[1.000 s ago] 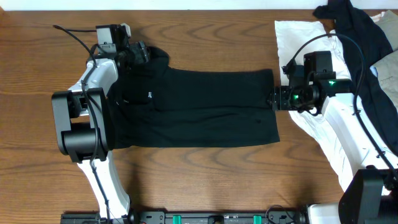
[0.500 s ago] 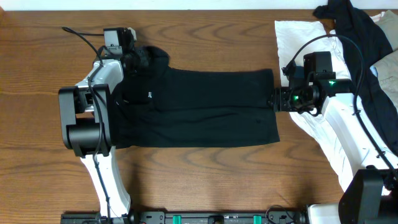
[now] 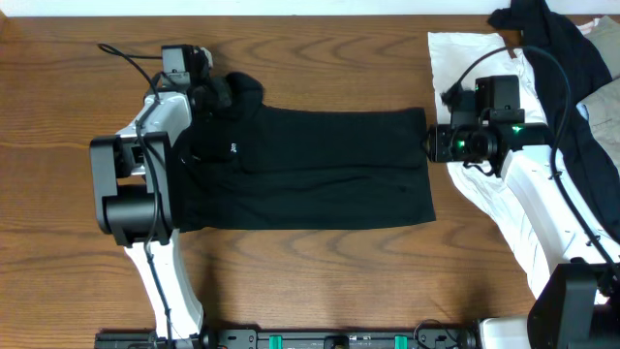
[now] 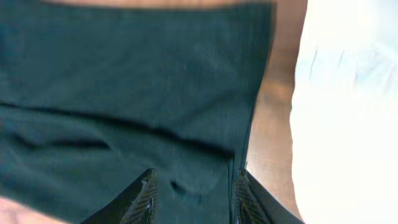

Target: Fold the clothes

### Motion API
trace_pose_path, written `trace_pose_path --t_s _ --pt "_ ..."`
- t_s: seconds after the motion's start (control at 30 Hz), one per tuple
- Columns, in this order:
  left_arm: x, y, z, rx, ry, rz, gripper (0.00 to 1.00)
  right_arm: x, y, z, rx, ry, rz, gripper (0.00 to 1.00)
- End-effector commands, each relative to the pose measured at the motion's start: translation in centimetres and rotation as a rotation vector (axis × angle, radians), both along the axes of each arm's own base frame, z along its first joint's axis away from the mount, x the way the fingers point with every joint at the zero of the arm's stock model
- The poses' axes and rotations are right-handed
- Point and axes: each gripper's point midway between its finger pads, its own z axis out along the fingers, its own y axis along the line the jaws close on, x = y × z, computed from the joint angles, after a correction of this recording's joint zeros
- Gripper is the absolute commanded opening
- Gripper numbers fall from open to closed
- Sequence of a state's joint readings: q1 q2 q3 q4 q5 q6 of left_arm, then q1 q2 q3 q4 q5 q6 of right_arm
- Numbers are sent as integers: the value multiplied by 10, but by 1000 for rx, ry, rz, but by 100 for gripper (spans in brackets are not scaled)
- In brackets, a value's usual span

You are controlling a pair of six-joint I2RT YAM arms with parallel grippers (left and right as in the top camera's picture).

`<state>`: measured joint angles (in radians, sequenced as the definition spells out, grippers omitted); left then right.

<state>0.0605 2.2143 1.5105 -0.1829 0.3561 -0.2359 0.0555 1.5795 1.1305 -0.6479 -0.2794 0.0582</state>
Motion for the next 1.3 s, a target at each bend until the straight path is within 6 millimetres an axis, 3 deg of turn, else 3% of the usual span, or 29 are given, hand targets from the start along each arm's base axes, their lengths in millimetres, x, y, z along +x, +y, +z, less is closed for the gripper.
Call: trace_pose_path --t_s 0.0,0.07,0.17,0.67,0.93,1.27 --pt "9 9 80 25 -142 5 6 13 1 2 13 -46 7 44" --pt "6 13 95 26 -156 13 6 20 0 -1 15 -62 4 53" --pt "0 19 105 30 -154 25 6 29 0 -11 22 -65 3 57" --pt "-16 27 94 42 -67 48 6 72 16 -89 106 -71 44 66" --pt "-17 26 93 41 -63 47 6 97 1 -83 102 -173 5 68" --pt "-17 26 93 41 -62 47 6 107 -7 -91 93 -196 -29 68"
